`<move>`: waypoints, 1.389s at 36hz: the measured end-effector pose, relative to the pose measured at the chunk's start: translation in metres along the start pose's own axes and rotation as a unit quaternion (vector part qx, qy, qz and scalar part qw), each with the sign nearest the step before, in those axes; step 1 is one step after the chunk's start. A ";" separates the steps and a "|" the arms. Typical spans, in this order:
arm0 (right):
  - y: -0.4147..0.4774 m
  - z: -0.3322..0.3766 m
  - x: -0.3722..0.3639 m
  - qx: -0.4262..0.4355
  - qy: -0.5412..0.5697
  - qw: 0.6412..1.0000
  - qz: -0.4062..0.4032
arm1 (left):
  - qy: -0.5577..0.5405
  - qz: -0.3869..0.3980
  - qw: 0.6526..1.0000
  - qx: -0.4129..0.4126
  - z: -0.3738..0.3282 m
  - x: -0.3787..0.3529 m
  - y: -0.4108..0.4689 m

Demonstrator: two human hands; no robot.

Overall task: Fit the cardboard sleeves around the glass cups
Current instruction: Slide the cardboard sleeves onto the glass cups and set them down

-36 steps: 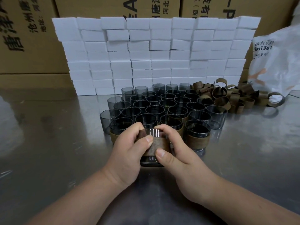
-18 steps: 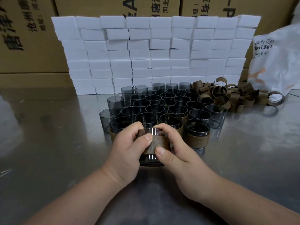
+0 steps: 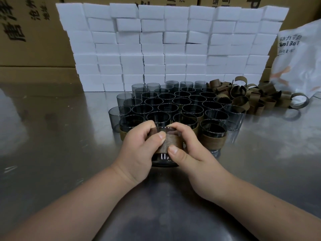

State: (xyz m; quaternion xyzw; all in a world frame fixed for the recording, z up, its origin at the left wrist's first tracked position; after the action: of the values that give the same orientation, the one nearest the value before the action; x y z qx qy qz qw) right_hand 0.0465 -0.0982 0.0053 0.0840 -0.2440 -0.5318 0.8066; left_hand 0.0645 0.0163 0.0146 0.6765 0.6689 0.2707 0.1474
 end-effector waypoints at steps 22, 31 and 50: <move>0.006 -0.012 0.010 0.002 -0.061 0.993 -0.102 | 0.011 0.017 1.000 -0.008 0.002 -0.012 -0.003; 0.008 -0.014 0.015 0.023 -0.038 0.988 -0.149 | 0.009 0.044 0.999 -0.012 -0.001 -0.020 -0.006; 0.005 -0.017 0.015 0.010 -0.048 0.987 -0.152 | 0.024 0.047 0.999 -0.011 -0.001 -0.021 -0.008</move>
State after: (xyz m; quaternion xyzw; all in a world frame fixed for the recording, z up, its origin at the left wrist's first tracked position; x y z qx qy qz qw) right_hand 0.0634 -0.1112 -0.0028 0.1026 -0.2721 -0.6491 0.7029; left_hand 0.0579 -0.0037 0.0077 0.6991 0.6366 0.3003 0.1260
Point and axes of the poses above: each hand's wrist, its own y-axis towards the middle knuckle, its own x-axis out of the back of the hand, z = x × y, the point moved 5 cm from there along y, towards the middle knuckle
